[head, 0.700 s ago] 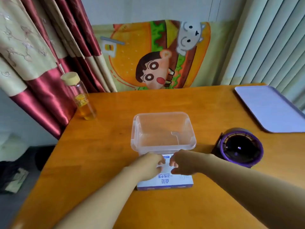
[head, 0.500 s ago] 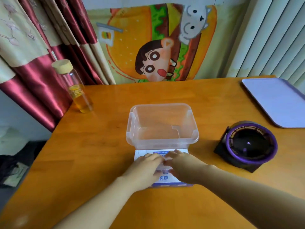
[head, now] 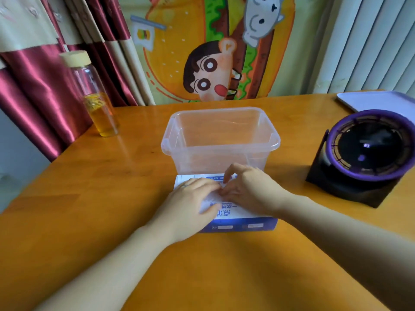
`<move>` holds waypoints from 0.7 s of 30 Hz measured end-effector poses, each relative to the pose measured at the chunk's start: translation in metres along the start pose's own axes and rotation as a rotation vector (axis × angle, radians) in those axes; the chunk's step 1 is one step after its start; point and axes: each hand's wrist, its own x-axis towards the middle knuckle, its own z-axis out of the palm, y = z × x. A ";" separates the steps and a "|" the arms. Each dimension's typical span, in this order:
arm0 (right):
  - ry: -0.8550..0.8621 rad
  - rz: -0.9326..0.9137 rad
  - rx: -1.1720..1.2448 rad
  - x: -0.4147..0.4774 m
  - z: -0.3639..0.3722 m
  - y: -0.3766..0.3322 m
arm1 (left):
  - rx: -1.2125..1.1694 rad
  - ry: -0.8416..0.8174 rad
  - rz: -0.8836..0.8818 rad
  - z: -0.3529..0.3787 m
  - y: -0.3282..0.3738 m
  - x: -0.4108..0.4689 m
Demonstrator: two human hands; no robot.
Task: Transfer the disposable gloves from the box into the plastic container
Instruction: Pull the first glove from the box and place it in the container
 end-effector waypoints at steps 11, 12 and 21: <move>0.248 0.034 -0.100 -0.020 -0.007 -0.033 | 0.029 -0.048 -0.059 -0.009 0.014 -0.007; 0.266 0.044 -0.095 -0.022 -0.008 -0.035 | 0.019 -0.045 -0.065 -0.010 0.015 -0.008; 0.172 0.235 0.139 -0.017 -0.008 -0.042 | 0.039 0.058 -0.131 -0.008 0.018 -0.018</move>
